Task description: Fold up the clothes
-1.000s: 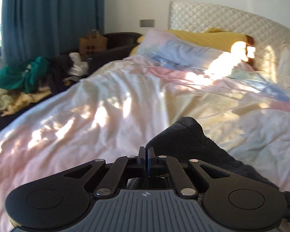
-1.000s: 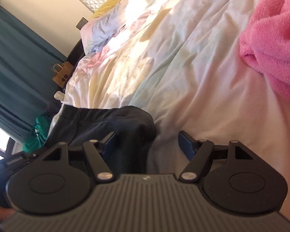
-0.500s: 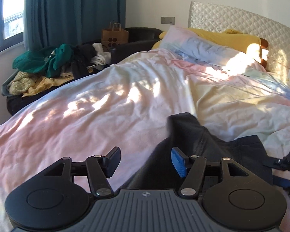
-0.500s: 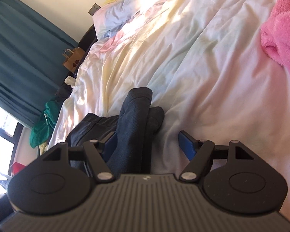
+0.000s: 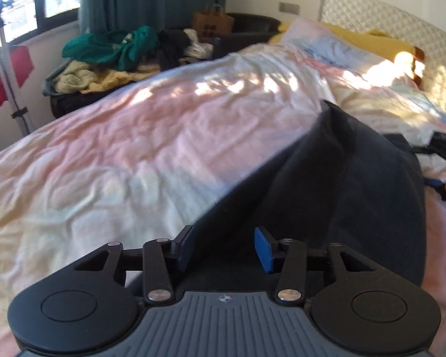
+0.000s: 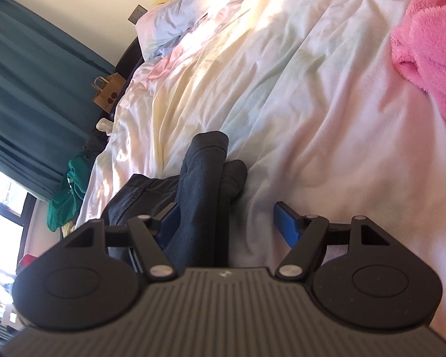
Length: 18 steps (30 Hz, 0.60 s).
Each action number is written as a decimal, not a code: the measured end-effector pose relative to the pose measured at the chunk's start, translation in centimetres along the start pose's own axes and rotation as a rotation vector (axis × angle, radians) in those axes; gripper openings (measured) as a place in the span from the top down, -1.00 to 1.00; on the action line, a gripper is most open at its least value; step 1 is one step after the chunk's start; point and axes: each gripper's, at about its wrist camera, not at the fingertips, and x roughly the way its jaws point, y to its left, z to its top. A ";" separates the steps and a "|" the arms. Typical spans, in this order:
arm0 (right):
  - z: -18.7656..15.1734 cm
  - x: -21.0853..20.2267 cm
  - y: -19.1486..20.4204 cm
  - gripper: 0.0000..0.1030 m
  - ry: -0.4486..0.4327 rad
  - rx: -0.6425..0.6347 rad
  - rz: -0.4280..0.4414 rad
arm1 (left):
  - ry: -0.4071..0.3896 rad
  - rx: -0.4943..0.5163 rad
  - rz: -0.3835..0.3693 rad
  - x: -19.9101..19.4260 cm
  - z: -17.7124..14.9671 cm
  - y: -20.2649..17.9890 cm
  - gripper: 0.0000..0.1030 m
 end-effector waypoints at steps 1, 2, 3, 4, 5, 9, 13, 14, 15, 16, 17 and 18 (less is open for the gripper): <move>0.0 0.0 0.1 -0.39 -0.001 -0.002 -0.002 | 0.042 0.026 -0.018 0.4 -0.5 -0.3 0.34; 0.0 0.1 0.1 -0.40 -0.001 -0.005 -0.004 | 0.083 0.049 -0.028 0.8 -0.9 -0.5 0.39; -0.1 0.1 0.2 -0.40 -0.002 -0.007 -0.007 | 0.108 0.067 -0.026 1.3 -1.2 -1.2 0.41; -0.1 0.1 0.2 -0.40 -0.003 -0.011 -0.008 | 0.095 0.072 -0.020 1.2 -1.2 -1.2 0.40; -0.2 0.1 0.3 -0.41 -0.004 -0.015 -0.010 | 0.064 0.074 -0.007 1.0 -1.2 -1.1 0.36; -0.2 0.2 0.3 -0.41 -0.008 -0.018 -0.016 | 0.114 0.016 0.004 2.4 -0.9 0.9 -0.04; -0.2 0.4 0.4 -0.41 -0.008 -0.031 -0.021 | 0.194 -0.024 -0.058 3.9 -0.9 1.4 -0.23; -0.2 0.4 0.4 -0.41 -0.008 -0.033 -0.021 | 0.193 -0.030 -0.074 3.9 -0.9 1.4 -0.23; -0.2 0.4 0.4 -0.41 -0.008 -0.030 -0.021 | 0.192 -0.032 -0.076 3.9 -1.1 1.4 -0.22; -0.2 0.5 0.4 -0.41 -0.008 -0.026 -0.022 | 0.191 -0.033 -0.077 3.8 -1.2 1.4 -0.08; -0.2 0.5 0.4 -0.41 -0.008 -0.025 -0.022 | 0.182 -0.007 -0.060 3.6 -1.4 1.0 0.63; -0.2 0.5 0.4 -0.41 -0.009 -0.026 -0.022 | 0.173 0.020 -0.043 3.4 -1.6 0.6 0.94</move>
